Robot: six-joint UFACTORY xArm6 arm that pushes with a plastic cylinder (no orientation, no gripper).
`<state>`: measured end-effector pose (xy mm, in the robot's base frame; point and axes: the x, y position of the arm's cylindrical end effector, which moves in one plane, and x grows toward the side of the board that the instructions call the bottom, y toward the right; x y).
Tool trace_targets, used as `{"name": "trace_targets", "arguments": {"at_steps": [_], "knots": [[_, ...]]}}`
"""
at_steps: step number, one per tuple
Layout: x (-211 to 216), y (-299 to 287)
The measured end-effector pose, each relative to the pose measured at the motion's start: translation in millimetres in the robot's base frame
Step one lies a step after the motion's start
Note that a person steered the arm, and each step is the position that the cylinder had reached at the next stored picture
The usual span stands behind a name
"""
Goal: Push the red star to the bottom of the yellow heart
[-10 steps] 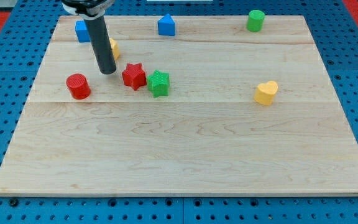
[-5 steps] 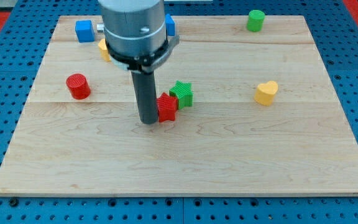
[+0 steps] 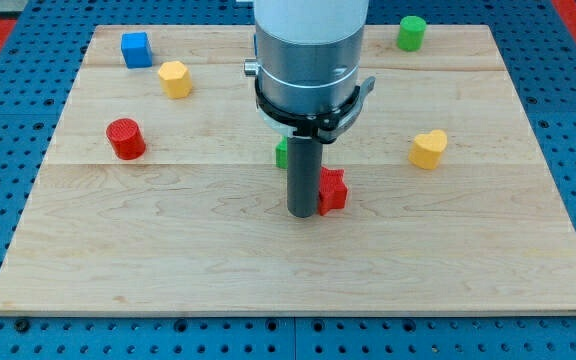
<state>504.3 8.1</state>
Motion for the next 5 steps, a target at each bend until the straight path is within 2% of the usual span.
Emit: {"name": "trace_targets", "arguments": {"at_steps": [5], "knots": [[-12.4, -8.3]]}}
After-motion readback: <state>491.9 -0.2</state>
